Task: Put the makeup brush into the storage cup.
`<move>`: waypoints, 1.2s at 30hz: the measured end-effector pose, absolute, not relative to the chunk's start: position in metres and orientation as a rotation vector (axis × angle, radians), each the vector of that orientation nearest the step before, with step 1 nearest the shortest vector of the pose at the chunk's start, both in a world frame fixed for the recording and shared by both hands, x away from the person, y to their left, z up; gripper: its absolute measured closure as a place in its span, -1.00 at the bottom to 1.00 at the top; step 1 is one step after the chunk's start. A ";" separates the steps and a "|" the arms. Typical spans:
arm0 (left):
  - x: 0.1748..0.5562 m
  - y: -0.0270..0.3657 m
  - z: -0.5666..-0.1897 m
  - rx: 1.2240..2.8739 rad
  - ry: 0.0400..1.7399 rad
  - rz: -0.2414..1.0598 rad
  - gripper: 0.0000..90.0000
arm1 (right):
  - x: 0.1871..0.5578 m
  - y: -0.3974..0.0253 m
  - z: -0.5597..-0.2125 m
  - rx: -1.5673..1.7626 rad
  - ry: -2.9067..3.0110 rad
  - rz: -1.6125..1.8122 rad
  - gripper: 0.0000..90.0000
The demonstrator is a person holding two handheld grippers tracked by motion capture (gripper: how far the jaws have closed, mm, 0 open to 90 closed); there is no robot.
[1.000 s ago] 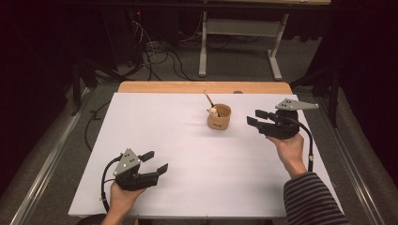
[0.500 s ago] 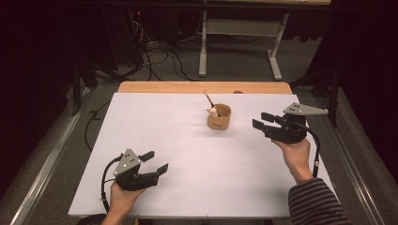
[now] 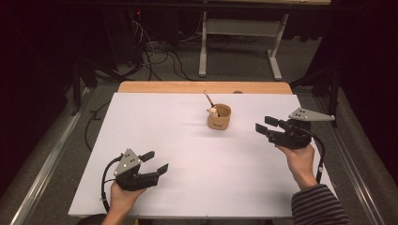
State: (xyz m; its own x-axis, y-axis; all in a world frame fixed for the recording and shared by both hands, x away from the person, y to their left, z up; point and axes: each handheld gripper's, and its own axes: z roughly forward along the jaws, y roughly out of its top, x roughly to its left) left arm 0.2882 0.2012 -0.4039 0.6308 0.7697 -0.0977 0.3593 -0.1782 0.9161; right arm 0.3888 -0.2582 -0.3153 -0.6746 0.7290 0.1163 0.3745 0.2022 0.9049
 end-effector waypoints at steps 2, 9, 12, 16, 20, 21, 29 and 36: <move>0.288 0.201 -0.404 1.780 0.915 0.478 -0.31 | 0.387 -0.260 -0.316 1.036 2.140 1.467 0.08; 0.288 0.201 -0.404 1.780 0.916 0.478 -0.31 | 0.382 -0.265 -0.316 1.042 2.120 1.485 0.07; 0.288 0.201 -0.404 1.779 0.917 0.478 -0.31 | 0.378 -0.267 -0.317 1.033 2.122 1.486 0.07; 0.289 0.202 -0.404 1.777 0.920 0.476 -0.31 | 0.374 -0.269 -0.317 1.029 2.122 1.489 0.06; 0.288 0.202 -0.404 1.777 0.918 0.476 -0.31 | 0.369 -0.270 -0.317 1.020 2.121 1.499 0.05; 0.288 0.202 -0.404 1.777 0.918 0.476 -0.31 | 0.369 -0.270 -0.317 1.020 2.121 1.499 0.05; 0.289 0.202 -0.404 1.775 0.921 0.474 -0.31 | 0.358 -0.271 -0.318 1.005 2.130 1.515 0.04; 0.289 0.201 -0.404 1.773 0.924 0.472 -0.31 | 0.350 -0.273 -0.321 0.998 2.127 1.524 0.03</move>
State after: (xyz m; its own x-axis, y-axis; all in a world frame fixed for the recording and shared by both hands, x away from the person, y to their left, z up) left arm 0.2889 0.2015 -0.4044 0.6263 0.7721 -0.1075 0.3652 -0.1688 0.9155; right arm 0.3503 -0.2729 -0.3206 -0.6956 0.7079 0.1225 0.3436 0.1780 0.9221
